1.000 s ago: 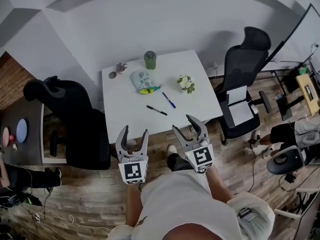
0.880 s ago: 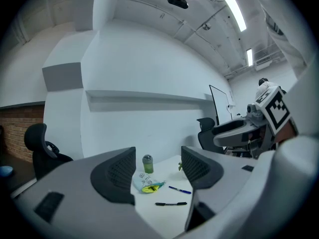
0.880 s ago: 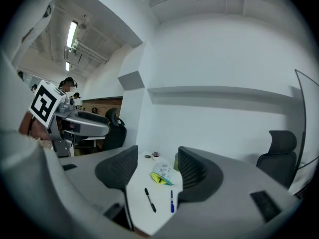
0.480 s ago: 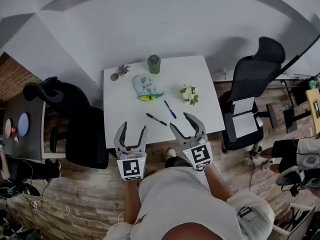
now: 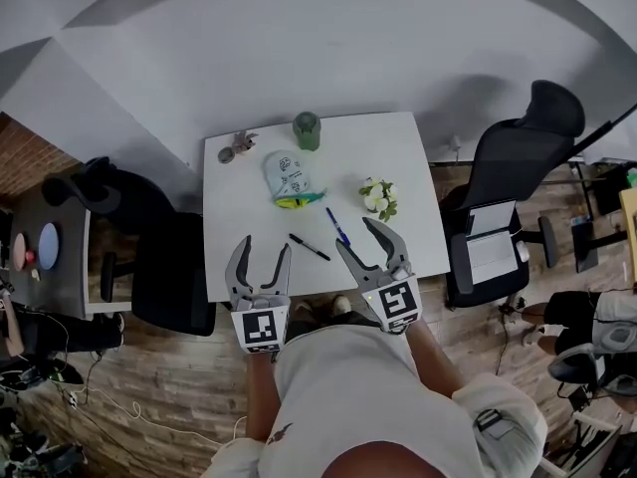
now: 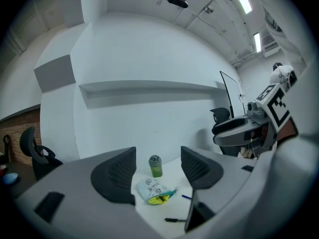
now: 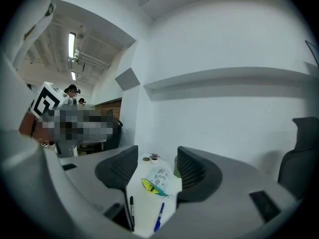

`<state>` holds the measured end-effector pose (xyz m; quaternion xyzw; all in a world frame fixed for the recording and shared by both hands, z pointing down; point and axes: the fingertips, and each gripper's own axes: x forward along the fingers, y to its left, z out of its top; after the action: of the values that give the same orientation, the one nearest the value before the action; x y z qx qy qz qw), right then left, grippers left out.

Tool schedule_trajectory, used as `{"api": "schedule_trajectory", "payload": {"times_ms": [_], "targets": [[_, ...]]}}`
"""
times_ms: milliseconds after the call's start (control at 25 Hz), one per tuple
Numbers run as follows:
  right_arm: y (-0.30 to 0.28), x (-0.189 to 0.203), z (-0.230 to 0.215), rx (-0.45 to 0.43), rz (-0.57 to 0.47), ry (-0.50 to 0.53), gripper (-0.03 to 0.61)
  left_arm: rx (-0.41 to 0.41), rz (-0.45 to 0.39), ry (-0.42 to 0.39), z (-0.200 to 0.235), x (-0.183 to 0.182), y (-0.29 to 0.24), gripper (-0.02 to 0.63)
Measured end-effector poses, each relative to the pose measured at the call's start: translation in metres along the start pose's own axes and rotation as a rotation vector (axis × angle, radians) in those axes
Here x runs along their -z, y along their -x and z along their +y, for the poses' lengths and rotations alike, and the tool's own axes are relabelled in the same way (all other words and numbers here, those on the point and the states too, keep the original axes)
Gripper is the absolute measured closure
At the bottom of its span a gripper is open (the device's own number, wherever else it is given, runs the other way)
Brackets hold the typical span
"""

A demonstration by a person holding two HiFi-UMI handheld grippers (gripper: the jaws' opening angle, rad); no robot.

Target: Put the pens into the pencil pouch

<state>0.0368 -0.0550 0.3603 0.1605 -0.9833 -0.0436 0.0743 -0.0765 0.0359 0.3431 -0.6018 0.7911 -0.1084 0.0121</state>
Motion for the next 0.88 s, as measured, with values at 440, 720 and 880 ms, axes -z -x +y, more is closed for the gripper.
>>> {"api": "schedule_trajectory", "payload": {"times_ms": [440,720,880], "targets": [[-0.043,0.019,-0.020,0.046,0.051,-0.029,0.331,0.072,0.020,-0.001,0.021,0.015,-0.055,0.341],[-0.076,0.029,-0.023,0.115,0.097,-0.035,0.333,0.182,0.029,0.009,0.040,0.034,-0.094,0.341],[-0.093,0.044,-0.023,0.146,0.146,-0.036,0.338,0.266,0.053,0.009,0.046,0.054,-0.114,0.343]]}}
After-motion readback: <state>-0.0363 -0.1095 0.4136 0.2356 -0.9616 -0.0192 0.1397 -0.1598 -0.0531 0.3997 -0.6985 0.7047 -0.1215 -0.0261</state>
